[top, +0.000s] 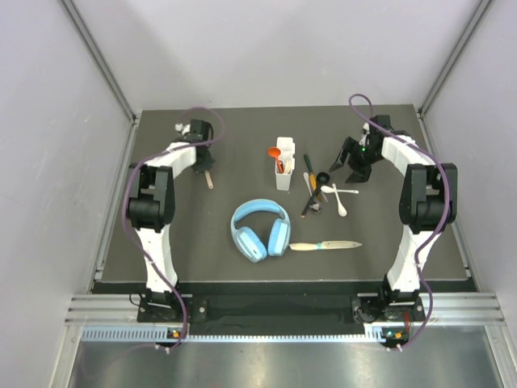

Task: Sort the eating utensils into containers
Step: Pick up the spoon from the center of the board.

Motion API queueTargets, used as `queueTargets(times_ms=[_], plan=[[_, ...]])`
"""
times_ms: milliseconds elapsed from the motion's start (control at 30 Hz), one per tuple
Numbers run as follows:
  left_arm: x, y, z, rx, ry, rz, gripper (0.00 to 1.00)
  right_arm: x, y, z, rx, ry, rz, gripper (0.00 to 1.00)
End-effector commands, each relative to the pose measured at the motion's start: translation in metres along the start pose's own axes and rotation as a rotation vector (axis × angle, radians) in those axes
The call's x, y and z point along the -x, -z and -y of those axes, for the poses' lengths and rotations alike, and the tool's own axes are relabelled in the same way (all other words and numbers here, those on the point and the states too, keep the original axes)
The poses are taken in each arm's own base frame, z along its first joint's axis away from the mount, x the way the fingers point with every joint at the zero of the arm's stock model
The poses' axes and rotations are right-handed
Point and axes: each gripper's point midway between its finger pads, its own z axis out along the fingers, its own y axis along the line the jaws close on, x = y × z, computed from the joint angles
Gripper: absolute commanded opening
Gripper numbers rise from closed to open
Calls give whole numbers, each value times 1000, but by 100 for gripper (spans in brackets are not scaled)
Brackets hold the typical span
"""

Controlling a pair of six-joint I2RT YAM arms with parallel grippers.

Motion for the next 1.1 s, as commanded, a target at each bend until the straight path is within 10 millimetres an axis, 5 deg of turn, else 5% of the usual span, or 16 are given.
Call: queueTargets(times_ms=[0,167,467,733,867,1067], plan=[[-16,54,66,-197,-148,52,0,9,22,-15,39,32,71,72],[-7,99,106,-299,-182,134,0,5,27,-18,51,38,82,72],[24,151,109,-358,-160,273,0,0,36,-20,64,51,105,72],[64,250,167,-582,-100,610,0,-2,38,-22,73,50,106,72],[44,260,194,-662,-139,662,0,-1,42,-24,78,59,110,72],[7,246,229,-720,-222,686,0,-10,44,-20,67,68,105,72]])
